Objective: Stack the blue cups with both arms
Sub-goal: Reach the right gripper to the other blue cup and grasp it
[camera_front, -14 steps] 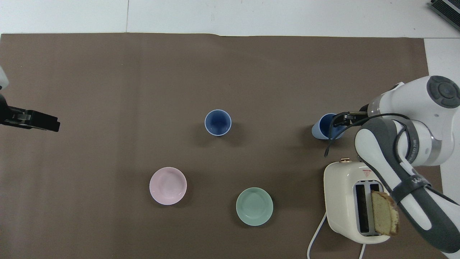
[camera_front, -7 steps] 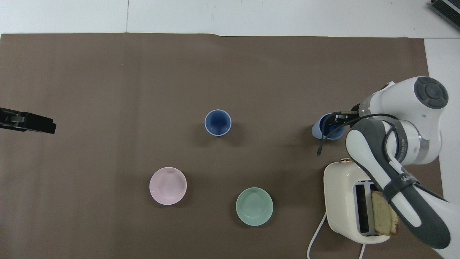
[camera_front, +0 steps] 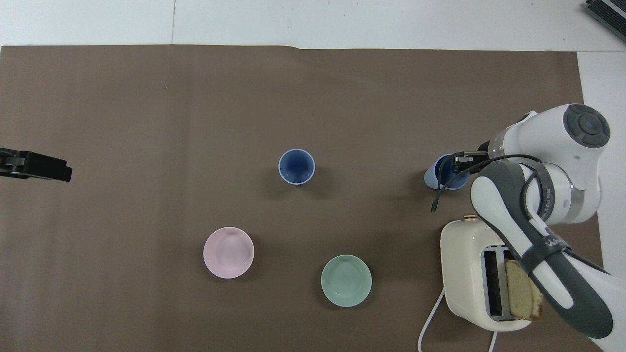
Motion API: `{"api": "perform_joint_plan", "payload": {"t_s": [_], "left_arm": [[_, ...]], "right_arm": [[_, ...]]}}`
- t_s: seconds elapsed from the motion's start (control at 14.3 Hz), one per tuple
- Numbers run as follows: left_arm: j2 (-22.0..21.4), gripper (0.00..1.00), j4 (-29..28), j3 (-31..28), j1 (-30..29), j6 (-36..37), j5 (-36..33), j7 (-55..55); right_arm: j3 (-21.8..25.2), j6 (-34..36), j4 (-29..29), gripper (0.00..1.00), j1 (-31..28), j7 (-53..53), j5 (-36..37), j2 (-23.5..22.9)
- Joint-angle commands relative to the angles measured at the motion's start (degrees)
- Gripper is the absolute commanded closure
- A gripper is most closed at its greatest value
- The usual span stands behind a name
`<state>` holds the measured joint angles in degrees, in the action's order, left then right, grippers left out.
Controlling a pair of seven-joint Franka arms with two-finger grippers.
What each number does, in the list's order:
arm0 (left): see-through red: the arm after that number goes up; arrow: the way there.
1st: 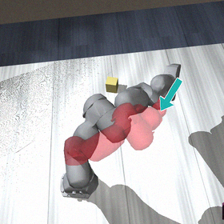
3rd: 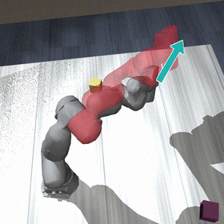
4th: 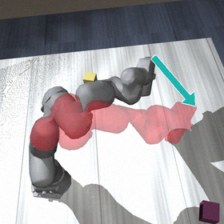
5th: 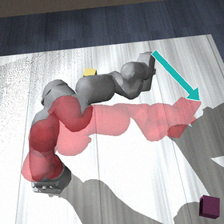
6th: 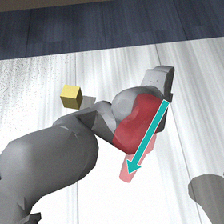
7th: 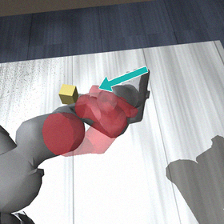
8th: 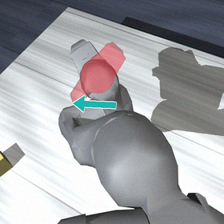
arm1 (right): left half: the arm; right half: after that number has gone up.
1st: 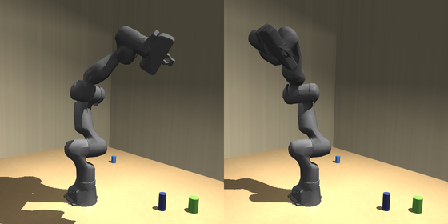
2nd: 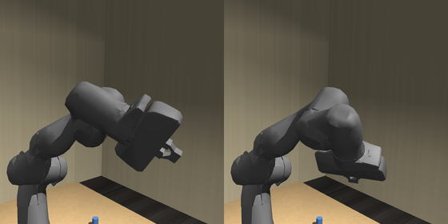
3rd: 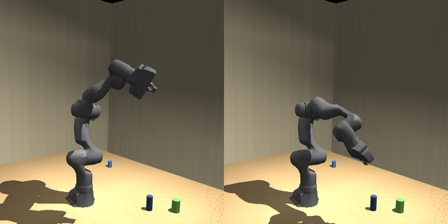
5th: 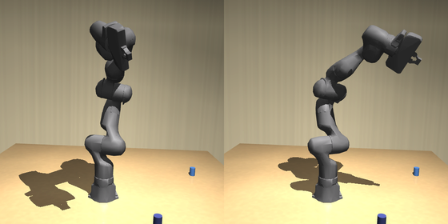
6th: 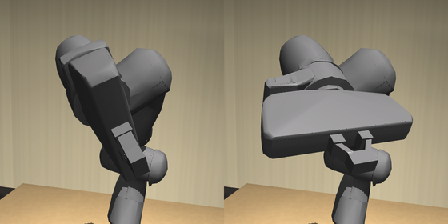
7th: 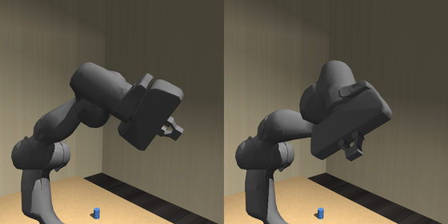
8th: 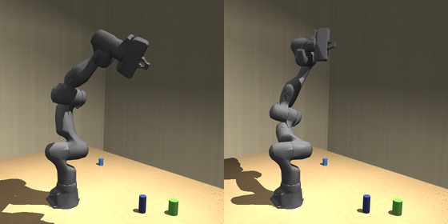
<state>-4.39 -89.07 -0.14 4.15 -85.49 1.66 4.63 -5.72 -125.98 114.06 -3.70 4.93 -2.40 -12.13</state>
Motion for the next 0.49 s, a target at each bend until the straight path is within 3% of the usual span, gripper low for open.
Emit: {"api": "perform_joint_plan", "payload": {"t_s": [0.0, 0.42], "left_arm": [[-0.9, 0.0, -0.3, 0.0, -0.1, 1.4, 0.7, -0.3], [-0.9, 0.0, -0.2, 0.0, -0.1, 1.3, 0.7, -0.2]], "right_arm": [[-0.1, 1.9, -0.8, 1.0, 0.0, 0.0, -0.8, 0.1], [-2.2, 14.8, -12.4, 1.0, 1.4, 3.5, -0.7, 0.7]]}}
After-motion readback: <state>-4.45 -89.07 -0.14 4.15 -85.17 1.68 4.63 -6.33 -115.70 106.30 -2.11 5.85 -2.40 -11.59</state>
